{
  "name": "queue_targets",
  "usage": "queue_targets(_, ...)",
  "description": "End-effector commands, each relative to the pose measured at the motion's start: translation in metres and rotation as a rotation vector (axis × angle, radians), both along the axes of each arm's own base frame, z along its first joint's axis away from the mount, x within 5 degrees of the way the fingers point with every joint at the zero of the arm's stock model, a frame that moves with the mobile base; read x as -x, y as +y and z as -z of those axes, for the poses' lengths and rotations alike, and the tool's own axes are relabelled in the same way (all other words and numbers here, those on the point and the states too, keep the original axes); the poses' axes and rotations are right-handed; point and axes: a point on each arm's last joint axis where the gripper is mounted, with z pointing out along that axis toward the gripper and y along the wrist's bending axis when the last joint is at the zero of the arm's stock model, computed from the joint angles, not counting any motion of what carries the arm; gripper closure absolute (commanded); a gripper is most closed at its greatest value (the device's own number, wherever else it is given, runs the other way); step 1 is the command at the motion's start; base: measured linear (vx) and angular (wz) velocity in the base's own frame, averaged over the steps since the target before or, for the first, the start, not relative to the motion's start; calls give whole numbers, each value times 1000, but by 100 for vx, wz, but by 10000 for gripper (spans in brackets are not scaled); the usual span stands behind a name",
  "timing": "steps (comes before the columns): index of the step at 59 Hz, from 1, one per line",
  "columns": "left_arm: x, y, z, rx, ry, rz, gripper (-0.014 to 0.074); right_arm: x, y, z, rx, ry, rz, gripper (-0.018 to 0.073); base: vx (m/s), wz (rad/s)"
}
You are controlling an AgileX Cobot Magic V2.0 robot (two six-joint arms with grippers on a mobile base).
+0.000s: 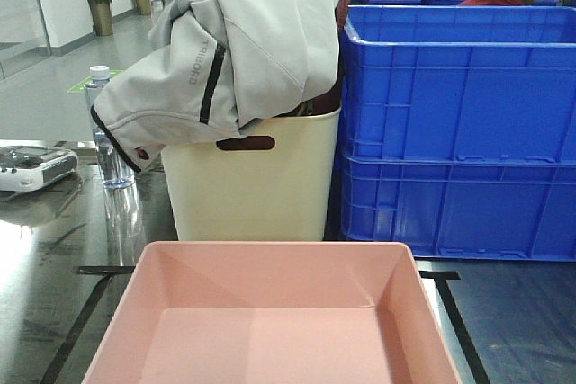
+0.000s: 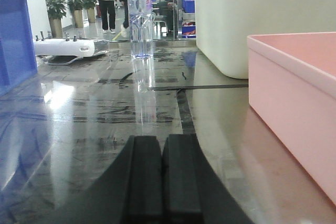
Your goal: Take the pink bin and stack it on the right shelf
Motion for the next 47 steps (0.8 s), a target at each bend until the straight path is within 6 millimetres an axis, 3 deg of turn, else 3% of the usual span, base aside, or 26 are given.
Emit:
queue_targets(1,1,0,-4,10,-92,5,602,-4,-1,-4,-63,-172,19,571,0,0)
queue_targets(9,1,0,-4,10,-92,5,602,2,-4,8,-171,-466,26,570,0,0)
queue_targets(17,1,0,-4,10,-92,5,602,10,-13,28,-241,-644,154,570,0,0)
queue_targets(28,1,0,-4,10,-92,5,602,18,-24,45,-274,-701,335,568,0,0)
queue_targets(47,1,0,-4,10,-92,5,602,16,-23,52,-257,-701,326,568,0,0)
